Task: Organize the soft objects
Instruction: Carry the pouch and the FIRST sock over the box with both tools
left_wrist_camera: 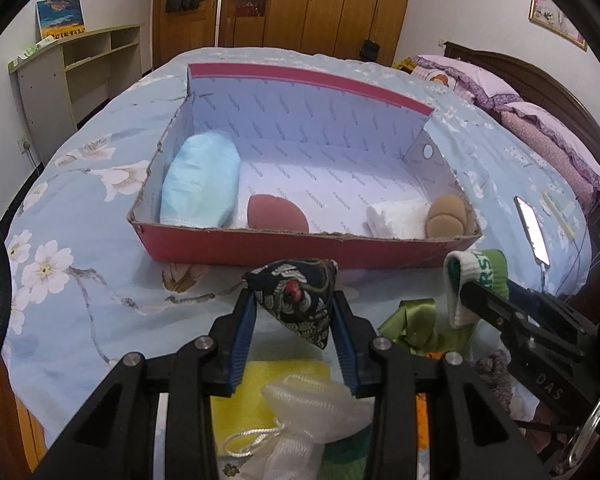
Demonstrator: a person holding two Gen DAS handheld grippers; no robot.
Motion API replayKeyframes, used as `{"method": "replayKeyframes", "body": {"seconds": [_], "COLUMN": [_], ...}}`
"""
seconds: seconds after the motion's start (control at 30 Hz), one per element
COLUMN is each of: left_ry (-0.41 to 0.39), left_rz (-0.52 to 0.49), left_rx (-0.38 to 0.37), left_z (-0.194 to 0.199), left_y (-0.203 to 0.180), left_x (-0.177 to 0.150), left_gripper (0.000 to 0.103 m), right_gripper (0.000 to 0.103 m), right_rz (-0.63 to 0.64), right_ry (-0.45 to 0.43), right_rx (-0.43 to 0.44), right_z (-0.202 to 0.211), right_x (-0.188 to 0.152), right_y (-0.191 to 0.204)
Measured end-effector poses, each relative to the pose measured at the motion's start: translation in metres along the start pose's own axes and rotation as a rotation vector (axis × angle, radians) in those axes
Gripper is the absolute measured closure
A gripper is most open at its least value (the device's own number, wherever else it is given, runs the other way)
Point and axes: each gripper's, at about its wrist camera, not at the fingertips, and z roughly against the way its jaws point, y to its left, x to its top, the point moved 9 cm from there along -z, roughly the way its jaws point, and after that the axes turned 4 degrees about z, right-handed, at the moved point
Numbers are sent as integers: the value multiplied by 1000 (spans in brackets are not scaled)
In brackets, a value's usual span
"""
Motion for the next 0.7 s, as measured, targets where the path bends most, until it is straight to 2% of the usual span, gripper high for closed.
{"method": "replayKeyframes", "body": {"seconds": [0.7], "left_ry": [-60], "left_rz": [3], "left_rx": [-15], "left_z": [26], "left_y": [4], "left_x": [20], "left_gripper": [64], "right_gripper": [65], "right_rz": [55], "right_ry": [-24], "right_rx": [20], "right_z": [18], "right_x": [23], "right_y": [25]}}
